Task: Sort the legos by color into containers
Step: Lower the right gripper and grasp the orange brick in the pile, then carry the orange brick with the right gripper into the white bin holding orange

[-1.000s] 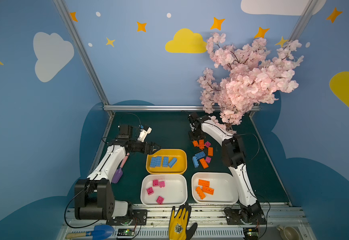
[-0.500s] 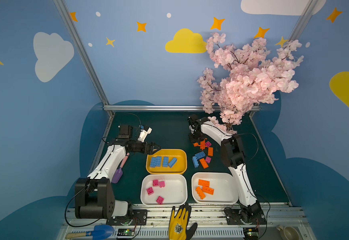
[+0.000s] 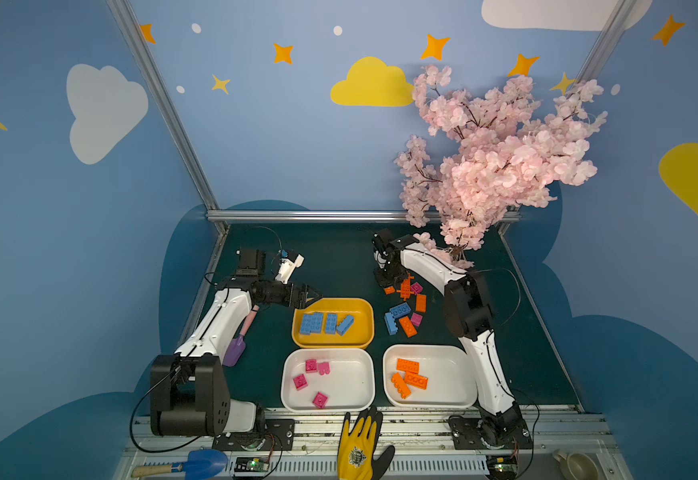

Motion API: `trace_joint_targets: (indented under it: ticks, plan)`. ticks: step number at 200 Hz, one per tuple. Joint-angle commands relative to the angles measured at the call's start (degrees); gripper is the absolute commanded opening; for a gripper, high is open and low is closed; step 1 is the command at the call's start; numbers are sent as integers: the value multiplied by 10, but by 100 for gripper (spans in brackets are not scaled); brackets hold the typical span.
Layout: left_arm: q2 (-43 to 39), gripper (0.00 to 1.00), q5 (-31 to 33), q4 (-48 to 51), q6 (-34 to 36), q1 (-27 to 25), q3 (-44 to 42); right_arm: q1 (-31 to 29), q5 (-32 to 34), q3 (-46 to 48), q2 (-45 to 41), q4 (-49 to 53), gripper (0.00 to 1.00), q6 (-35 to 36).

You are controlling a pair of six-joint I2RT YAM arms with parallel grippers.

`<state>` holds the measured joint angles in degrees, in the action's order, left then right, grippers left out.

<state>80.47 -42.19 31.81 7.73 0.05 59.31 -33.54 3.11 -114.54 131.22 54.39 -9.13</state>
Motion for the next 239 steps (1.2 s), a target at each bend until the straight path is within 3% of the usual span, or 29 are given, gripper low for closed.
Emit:
trace_joint_targets:
  ticks: [1, 32, 74, 86, 99, 119, 193, 239]
  plan:
    - [-7, 100, -4, 18, 12, 4, 15, -21, -78, 45, -107, -7, 17, 3]
    - [-8, 100, -1, 17, 8, 7, 18, -69, -148, 142, -200, -29, 17, 4]
    - [-11, 100, -1, 9, -1, 8, 19, -114, -220, 199, -252, -20, 16, -109]
    - [-13, 100, 0, 7, -5, 8, 18, -131, -205, 195, -256, 19, 15, -107]
    - [-14, 100, -5, 2, -7, 8, 15, -157, -147, 213, -272, 54, 16, -76]
    - [-18, 100, -12, -11, -13, 8, 5, -161, -114, 296, -320, 69, 16, -65]
    - [-17, 100, -16, -10, -8, 8, -2, -157, -81, 493, -472, 117, 19, -181]
    - [-12, 100, -19, -9, -5, 8, 1, -127, -47, 566, -476, 107, 24, -226]
